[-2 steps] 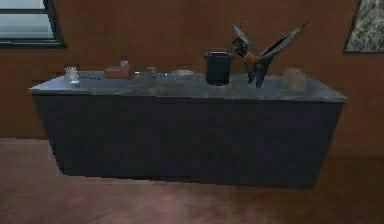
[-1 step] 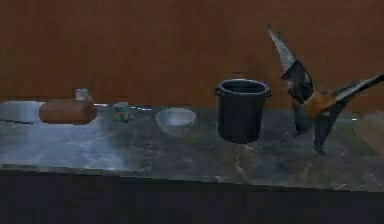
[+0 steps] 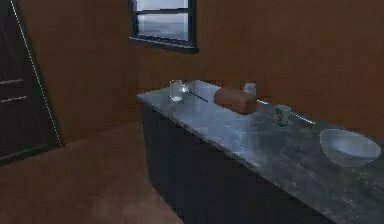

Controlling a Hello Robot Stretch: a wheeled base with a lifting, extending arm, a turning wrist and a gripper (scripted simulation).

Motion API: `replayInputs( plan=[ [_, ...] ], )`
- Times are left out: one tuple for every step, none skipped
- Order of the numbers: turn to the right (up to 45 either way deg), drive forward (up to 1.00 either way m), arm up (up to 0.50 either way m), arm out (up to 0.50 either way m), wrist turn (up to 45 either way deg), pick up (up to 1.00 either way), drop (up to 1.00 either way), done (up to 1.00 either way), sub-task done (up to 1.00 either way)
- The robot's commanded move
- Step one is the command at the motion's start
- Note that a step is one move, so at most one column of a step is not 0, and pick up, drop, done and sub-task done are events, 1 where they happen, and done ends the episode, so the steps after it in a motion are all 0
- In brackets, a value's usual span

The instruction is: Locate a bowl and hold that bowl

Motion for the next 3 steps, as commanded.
replayInputs(
  plan=[
    [-45.0,0.00,0.00,0.00,0.0,0.00,0.00,0.00,0.00],
    [0.0,0.00,0.50,0.00,0.0,0.00,0.00,0.00,0.00],
    [0.0,0.00,0.38,0.00,0.0,0.00,0.00,0.00,0.00]
  ],
)
